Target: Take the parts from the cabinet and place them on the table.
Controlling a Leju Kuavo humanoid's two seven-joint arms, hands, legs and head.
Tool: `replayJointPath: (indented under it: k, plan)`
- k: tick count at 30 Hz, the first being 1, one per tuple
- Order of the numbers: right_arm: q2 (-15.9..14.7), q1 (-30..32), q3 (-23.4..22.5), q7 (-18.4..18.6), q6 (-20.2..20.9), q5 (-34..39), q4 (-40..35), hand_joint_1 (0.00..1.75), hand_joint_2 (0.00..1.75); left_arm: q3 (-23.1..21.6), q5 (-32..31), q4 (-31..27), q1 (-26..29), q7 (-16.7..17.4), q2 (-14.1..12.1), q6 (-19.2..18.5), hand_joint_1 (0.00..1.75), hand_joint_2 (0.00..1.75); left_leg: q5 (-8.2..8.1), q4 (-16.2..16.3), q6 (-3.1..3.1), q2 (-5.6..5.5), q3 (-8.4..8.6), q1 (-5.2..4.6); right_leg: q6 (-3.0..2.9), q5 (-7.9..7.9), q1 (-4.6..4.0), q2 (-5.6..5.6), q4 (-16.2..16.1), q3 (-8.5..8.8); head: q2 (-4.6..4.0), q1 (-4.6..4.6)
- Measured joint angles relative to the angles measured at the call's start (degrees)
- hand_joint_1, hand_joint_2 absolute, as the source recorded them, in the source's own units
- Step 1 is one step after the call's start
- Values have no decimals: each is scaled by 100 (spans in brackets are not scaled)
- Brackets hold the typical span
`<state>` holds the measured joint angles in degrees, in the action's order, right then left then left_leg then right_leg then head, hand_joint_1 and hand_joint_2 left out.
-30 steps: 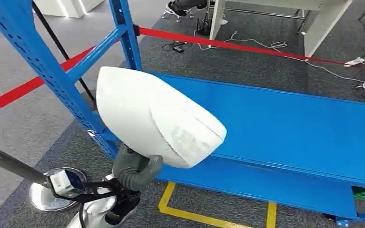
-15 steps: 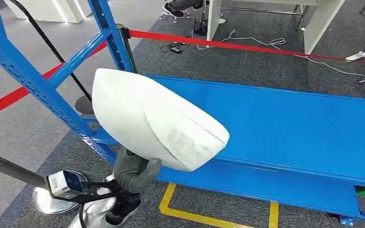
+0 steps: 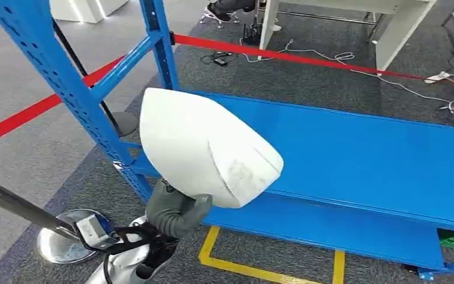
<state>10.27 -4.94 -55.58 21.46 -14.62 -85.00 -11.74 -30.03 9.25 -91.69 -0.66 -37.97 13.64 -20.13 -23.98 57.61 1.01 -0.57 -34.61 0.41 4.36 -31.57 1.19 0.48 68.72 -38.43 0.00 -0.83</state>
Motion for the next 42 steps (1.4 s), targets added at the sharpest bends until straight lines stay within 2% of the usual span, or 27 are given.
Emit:
replayJointPath:
  k: [2,3,5,6,7,10,12,13,14,16,17,18,20,21,22,23,27,28,29,31,32,33,35,37,38,39,42]
  plan:
    - [0,5,0,0,0,0,0,0,175,0,-2,17,2,0,-2,2,175,175,49,2,24,11,-68,-23,8,-328,-6,0,761,-258,0,0]
    - [0,9,0,0,0,0,0,0,175,0,9,28,5,0,-2,2,175,175,76,2,22,11,-98,-29,3,-288,-6,0,771,-212,0,-7]
    - [0,0,0,-2,0,0,0,0,175,0,74,42,6,4,0,2,175,175,127,5,-4,6,-147,-31,-21,63,-10,0,75,259,0,-4]
    - [0,-12,0,-2,0,0,-2,0,175,0,85,42,6,7,0,2,175,175,153,7,-28,3,-164,-29,-34,264,-8,-3,-560,659,0,0]
    - [0,-30,0,-4,0,0,-2,0,175,0,96,42,6,7,2,2,175,175,178,15,-62,4,-169,-30,-37,207,-3,-4,-1035,924,0,-2]
    - [0,-39,0,-7,0,0,-2,0,175,-2,120,44,-2,13,0,2,175,175,267,14,-169,5,-183,-41,-124,298,-52,40,-1007,852,0,-18]
    - [2,-28,-2,-7,0,2,-2,0,175,-4,140,46,1,24,-2,2,175,175,345,-34,-248,-4,-200,-38,-248,386,-25,16,-1047,787,0,-17]
    - [0,-34,-4,-7,0,2,-2,0,175,-2,151,46,2,24,-7,2,175,175,176,28,-280,1,-257,-33,-285,437,-19,-1,-1047,784,0,-34]
    - [0,-43,-4,-7,-2,2,-7,0,175,-4,155,46,1,33,-9,2,175,175,-159,285,-309,2,-351,-30,-330,494,-18,-3,-1047,718,0,-61]
    - [0,-43,-4,-11,0,2,-9,0,175,-7,184,46,1,42,-11,-7,175,175,-758,1153,-352,3,-614,-20,-343,599,-23,-4,-1041,579,0,-70]
    - [0,-33,-4,-20,0,2,-9,0,175,-4,203,52,2,44,-13,-13,175,175,-903,1517,-361,3,-707,-21,-342,642,-27,-12,-1038,511,0,-72]
    - [0,-21,-4,-20,0,2,-9,0,175,-4,216,57,3,53,-13,-22,175,175,-903,1666,-364,3,-692,-20,-337,689,-28,-23,-1036,444,0,-72]
    - [0,-22,-4,-24,0,0,-9,0,175,-9,243,63,0,68,-13,-24,175,175,-595,1291,-342,3,-338,-20,-310,771,-28,-29,-1036,326,0,-72]
    - [0,-25,-4,-24,0,0,-9,0,175,-11,245,66,-3,76,-13,-26,175,175,-447,915,-324,4,-71,-20,-291,806,-28,-24,-1035,290,0,-72]
    - [0,-30,-4,-24,0,0,-9,0,175,-18,256,66,-10,81,-11,-28,175,175,-338,341,-293,5,342,-21,-260,845,-27,-17,-1035,259,0,-72]
    - [0,-28,-4,-34,-2,0,-9,0,175,-24,273,66,-24,85,-11,-37,175,175,-446,-31,-259,3,583,-39,-226,875,-58,-17,-1028,227,0,-74]
    - [2,-27,-4,-101,-79,11,-9,0,175,-15,463,66,-12,120,-2,-55,175,175,-389,-136,-111,-6,537,-77,-77,1051,-32,-24,-1092,217,0,-59]
    - [0,-19,-4,-109,-90,15,-9,0,175,-9,479,66,-15,122,0,-55,175,175,-320,-164,-34,17,498,-37,-50,1007,-17,-22,-1064,168,0,-68]
    - [0,-9,-4,-111,-101,18,-9,0,175,-7,481,66,-14,125,4,-57,175,175,-281,-164,3,20,450,-40,-39,772,-20,-27,-916,93,0,-44]
    - [0,-6,-4,-116,-103,20,-9,0,175,0,483,66,-10,127,4,-57,175,175,-177,-162,45,21,322,-46,-9,109,-23,-23,-50,-180,0,-24]
    - [2,-5,-4,-118,-103,20,-9,0,175,0,485,66,-5,127,4,-57,175,175,-123,-160,51,22,257,-52,0,-109,-29,-23,387,-300,0,-26]
    - [2,-5,-4,-129,-103,20,-9,0,175,2,490,66,-1,127,2,-59,175,175,-73,-159,50,22,190,-60,3,-187,-31,-23,679,-347,0,-26]
    - [0,-6,-4,-133,-105,18,-9,0,175,4,490,68,6,127,0,-68,175,175,33,-154,39,22,54,-66,-14,84,-35,-23,534,-76,0,-28]
    - [0,-22,-4,-144,-107,20,-9,0,175,4,490,68,6,127,0,-79,175,175,128,-144,1,17,-50,-64,-53,436,-43,-23,-427,628,0,-24]
    - [0,-49,-4,-153,-105,20,-9,0,175,4,492,68,9,127,7,-83,175,175,168,-130,-31,15,-76,-67,-73,275,-44,-21,-951,950,0,-26]
    - [0,-65,-4,-162,-96,20,-11,0,175,4,492,66,4,127,7,-87,175,175,194,-109,-65,16,-102,-93,-88,221,-66,-6,-1216,1124,0,-33]
    - [2,-62,-4,-181,0,20,-9,0,175,4,490,66,3,129,4,-103,175,175,318,-148,-165,22,-102,-77,-192,278,-91,1,-1140,985,0,-37]
